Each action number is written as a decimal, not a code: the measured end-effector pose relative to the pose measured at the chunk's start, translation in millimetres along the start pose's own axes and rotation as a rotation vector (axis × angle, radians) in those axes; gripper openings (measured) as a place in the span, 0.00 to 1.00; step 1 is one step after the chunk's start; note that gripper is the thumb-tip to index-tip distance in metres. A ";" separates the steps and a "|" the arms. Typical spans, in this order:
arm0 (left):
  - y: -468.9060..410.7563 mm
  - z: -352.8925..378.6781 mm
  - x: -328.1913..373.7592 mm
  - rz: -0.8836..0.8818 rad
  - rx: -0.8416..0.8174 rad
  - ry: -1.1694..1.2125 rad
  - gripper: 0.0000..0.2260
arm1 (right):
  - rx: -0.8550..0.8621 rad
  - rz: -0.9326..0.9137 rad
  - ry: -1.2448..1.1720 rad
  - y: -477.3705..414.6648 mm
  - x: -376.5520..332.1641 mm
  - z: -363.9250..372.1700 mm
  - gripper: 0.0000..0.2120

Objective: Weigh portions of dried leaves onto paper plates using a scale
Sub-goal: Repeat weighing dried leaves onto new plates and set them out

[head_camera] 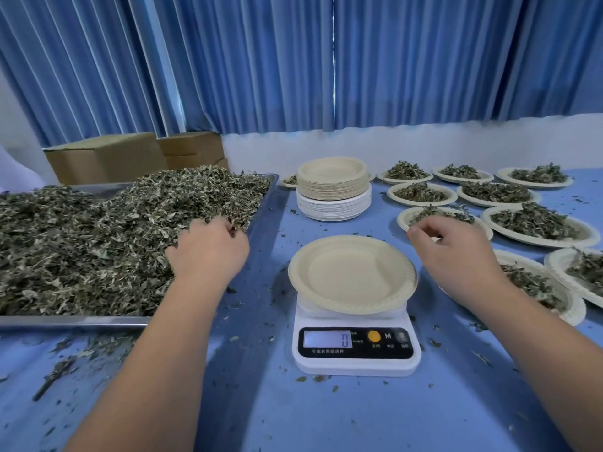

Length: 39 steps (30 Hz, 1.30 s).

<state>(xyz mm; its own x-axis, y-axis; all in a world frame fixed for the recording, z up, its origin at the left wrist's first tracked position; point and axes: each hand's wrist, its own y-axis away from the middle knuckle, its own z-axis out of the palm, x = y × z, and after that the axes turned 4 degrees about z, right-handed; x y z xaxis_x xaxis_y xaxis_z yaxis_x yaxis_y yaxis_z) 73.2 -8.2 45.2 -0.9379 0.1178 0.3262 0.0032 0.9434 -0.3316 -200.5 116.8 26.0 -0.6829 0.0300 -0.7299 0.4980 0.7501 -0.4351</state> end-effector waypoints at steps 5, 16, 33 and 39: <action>-2.5 6.1 -10.4 -0.077 -0.351 -0.095 0.23 | -0.017 -0.024 0.027 -0.6 0.1 2.4 0.09; 2.7 1.6 -14.7 -0.085 -0.552 -0.100 0.36 | -0.028 -0.023 0.042 -1.6 0.3 1.5 0.09; 33.3 -13.5 -37.2 0.166 -0.521 -0.175 0.28 | -0.053 -0.102 0.044 -0.4 1.1 5.3 0.09; 47.4 -13.7 -42.8 0.235 -0.394 -0.296 0.25 | -0.050 -0.123 0.018 1.8 -0.8 4.3 0.10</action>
<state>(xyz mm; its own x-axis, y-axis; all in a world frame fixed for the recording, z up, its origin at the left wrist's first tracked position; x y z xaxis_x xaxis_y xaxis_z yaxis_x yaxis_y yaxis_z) 118.2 35.7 27.7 -0.9536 0.3011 0.0011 0.3010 0.9536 0.0096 -196.8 115.3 23.5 -0.7471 -0.0530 -0.6626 0.3827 0.7807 -0.4940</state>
